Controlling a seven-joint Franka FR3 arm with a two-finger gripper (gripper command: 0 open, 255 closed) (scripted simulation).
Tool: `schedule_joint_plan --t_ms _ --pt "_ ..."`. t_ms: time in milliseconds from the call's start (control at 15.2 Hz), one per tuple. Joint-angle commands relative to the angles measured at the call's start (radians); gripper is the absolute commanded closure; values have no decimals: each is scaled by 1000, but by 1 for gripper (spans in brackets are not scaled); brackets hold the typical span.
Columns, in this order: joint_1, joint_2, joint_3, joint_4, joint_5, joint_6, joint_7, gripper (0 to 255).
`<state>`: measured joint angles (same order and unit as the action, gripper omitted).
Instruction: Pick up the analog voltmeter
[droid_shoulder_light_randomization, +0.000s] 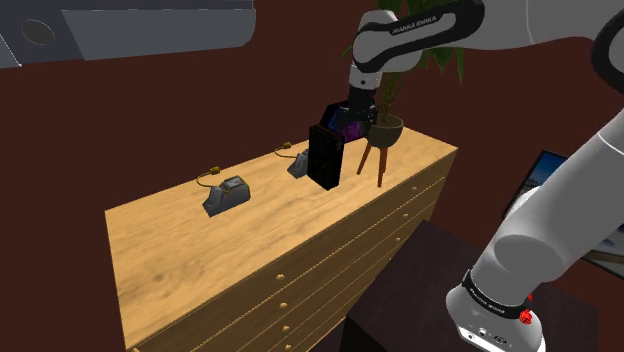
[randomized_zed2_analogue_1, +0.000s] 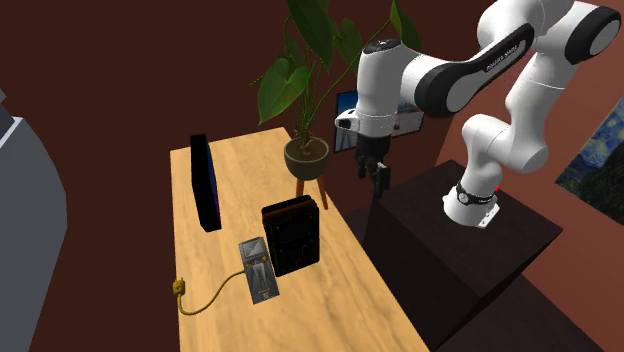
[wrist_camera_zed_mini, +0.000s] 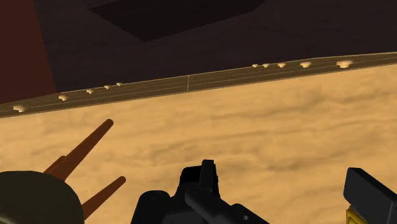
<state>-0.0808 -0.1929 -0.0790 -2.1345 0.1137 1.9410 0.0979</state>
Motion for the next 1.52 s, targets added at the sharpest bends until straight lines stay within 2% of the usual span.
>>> schedule_joint_plan --t_ms 0,660,1254,1320,1452 --pt "-9 64 -10 38 15 39 17 0" --pt "-62 369 -60 296 107 144 74 0" --pt "-63 403 -56 238 124 234 52 0" --pt "-63 405 -56 238 125 235 51 255" --pt "-63 405 -56 239 125 235 52 255"
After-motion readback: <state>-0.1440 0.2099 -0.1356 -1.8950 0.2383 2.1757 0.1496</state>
